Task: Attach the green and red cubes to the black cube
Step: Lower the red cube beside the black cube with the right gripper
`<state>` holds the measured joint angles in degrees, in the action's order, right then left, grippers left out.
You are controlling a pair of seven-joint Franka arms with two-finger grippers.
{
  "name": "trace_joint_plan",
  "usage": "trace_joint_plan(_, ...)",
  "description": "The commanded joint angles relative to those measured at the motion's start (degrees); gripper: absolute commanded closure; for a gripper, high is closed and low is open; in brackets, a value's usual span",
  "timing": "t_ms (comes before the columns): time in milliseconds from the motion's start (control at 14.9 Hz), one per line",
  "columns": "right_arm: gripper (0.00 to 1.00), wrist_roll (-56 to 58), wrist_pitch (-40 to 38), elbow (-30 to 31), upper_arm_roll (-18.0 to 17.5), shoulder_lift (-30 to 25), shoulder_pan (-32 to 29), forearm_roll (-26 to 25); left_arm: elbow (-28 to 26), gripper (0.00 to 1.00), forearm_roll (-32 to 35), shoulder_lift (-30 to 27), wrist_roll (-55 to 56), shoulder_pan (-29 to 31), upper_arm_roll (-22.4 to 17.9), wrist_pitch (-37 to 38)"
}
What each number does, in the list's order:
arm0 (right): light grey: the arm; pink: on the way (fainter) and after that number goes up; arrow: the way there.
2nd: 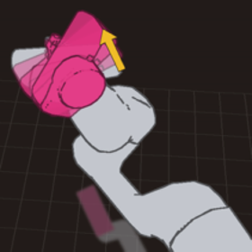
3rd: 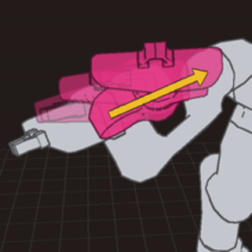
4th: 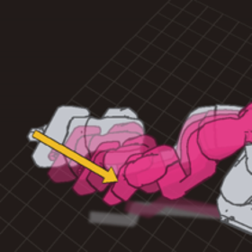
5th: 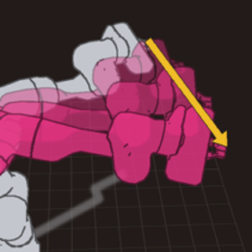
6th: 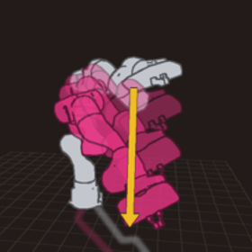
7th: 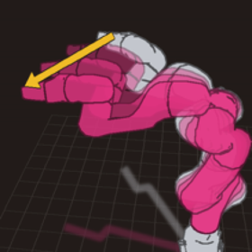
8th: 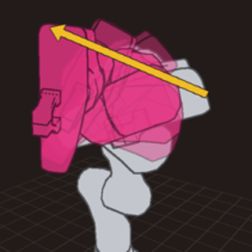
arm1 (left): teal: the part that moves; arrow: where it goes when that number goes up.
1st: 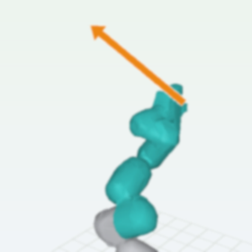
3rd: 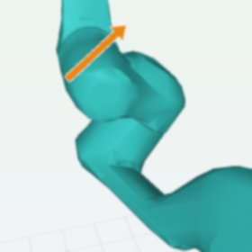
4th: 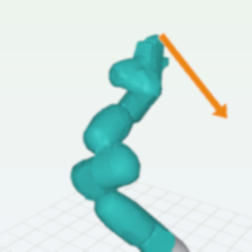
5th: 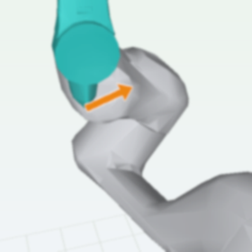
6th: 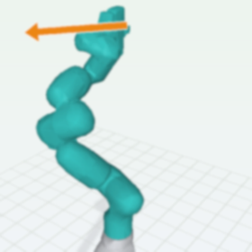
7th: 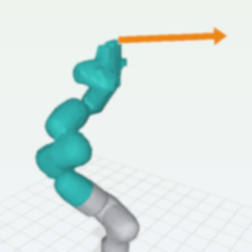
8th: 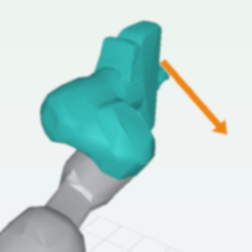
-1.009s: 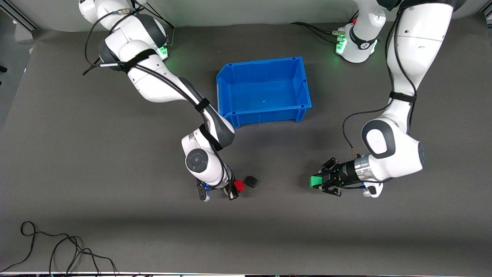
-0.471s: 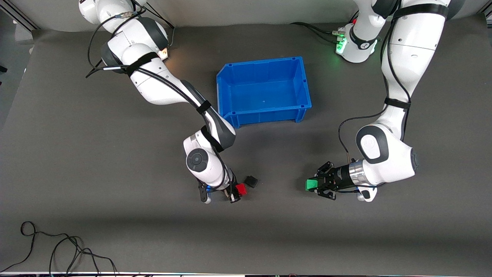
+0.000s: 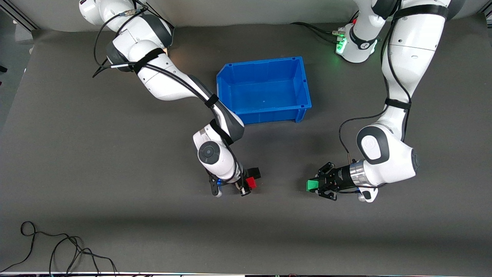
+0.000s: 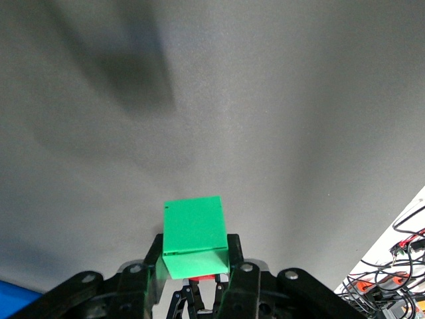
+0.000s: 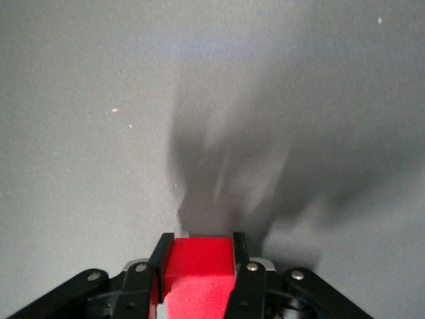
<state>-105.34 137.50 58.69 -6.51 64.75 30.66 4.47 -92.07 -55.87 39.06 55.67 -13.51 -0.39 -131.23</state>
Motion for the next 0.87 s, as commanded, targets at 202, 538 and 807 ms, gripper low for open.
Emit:
trace_joint_plan(202, 0.88, -1.80, -1.01, -2.52, 0.71, 1.08, 1.16, 0.71, 0.93, 1.00, 0.85, 0.40, 3.22, -0.82, -0.93, 0.72)
trace_joint_plan(538, 0.88, -0.04, -2.66, -1.04, 1.94, 1.08, 0.99, -7.86, 0.93, 1.00, 0.85, 0.40, 3.22, -0.82, -0.93, 0.63)
trace_joint_plan(807, 0.87, 1.63, -5.75, -0.33, 1.94, 0.82, 1.34, -15.36, 0.93, 1.00, 0.85, 0.40, 3.30, -0.82, -0.93, 0.72)
